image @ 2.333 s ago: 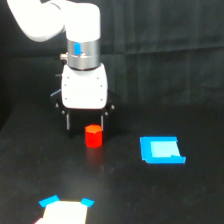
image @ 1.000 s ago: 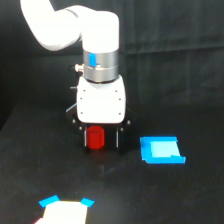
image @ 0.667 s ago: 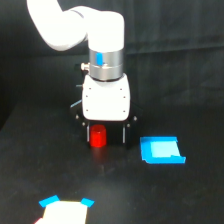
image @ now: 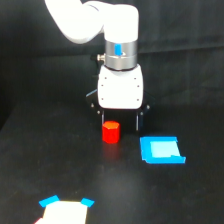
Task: Pick up the red object from the table
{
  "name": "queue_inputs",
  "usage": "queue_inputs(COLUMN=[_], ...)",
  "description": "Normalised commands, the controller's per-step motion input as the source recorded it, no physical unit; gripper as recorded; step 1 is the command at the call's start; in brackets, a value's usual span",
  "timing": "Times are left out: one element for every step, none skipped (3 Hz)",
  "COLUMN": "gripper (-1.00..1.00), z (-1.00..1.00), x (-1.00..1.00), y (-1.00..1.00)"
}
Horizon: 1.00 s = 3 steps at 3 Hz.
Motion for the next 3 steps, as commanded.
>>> queue_inputs(gripper=[-0.99,-1.0,-0.31], z=[-0.52,-0.14,0.04], x=[-0.22,-0.5,-0.91], y=[-0.08,-0.03,-0.22])
